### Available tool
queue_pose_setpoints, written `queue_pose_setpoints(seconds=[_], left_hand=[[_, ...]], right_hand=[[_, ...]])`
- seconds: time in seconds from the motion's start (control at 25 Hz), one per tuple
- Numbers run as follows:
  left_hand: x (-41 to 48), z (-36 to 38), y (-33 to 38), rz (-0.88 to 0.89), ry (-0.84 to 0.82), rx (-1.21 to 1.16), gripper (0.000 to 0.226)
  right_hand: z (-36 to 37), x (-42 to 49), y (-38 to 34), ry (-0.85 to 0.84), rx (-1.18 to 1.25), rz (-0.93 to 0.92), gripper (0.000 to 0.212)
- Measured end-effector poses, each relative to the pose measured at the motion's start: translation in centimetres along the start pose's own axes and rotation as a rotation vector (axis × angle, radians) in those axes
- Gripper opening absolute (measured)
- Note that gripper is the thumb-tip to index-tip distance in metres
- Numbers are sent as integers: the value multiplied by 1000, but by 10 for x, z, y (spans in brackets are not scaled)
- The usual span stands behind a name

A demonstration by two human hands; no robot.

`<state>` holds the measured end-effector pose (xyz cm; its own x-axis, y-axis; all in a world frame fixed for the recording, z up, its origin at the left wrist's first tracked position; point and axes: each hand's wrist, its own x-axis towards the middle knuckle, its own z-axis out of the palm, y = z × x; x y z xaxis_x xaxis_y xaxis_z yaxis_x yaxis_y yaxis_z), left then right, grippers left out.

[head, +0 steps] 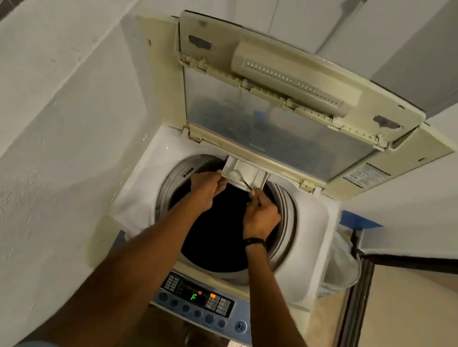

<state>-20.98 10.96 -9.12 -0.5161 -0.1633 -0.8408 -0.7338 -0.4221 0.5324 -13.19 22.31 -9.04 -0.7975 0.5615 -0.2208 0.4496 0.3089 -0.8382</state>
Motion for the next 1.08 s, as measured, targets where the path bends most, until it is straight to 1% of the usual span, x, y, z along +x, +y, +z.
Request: queue_pose_setpoints(seconds=[0.08,0.16,0.32,0.48,0.56,0.64,0.68,0.72,0.76,0.8,0.84,0.88,0.96,1.08], left_hand=[[7,-5,-1,-8,-30,7,12],[10,-6,0,-14,-39,1,15],[13,-5,-2,-15,-31,-29,23],[12,-5,-2,-21,-41,-26,26],[12,-6,-1,-24,-49,-18,27],[10,-6,0,-30,-55,-7,28],[8,-6,1,-33,-55,-6,28],[5,-7,2,-34,-52,-11,28],[1,-8,3,-32,-52,-21,29],[-6,-10,5,-27,-60,-37,29],[-13,-13,8,-20,-76,-61,29],[-23,-17,11,-9,-92,-89,30],[-46,-30,19,27,-112,-149,29],[-94,-61,35,107,-153,-224,27]], right_hand=[[4,-11,-1,14,-45,-114,23],[3,-16,-2,62,-87,-201,26],[3,-16,-6,114,-137,-206,30],[2,-18,-5,85,-203,-263,31],[2,-22,-3,79,-200,-263,31],[-1,-24,-3,129,-148,-184,28],[-3,-23,-4,165,-93,-88,25],[-5,-20,-5,189,3,51,23],[-9,-18,-7,184,179,224,22],[-14,-16,-9,155,406,395,21],[-21,-15,-11,116,610,537,21],[-28,-16,-15,75,741,630,20],[-43,-26,-26,-28,828,685,16],[-61,-50,-51,-157,850,632,12]])
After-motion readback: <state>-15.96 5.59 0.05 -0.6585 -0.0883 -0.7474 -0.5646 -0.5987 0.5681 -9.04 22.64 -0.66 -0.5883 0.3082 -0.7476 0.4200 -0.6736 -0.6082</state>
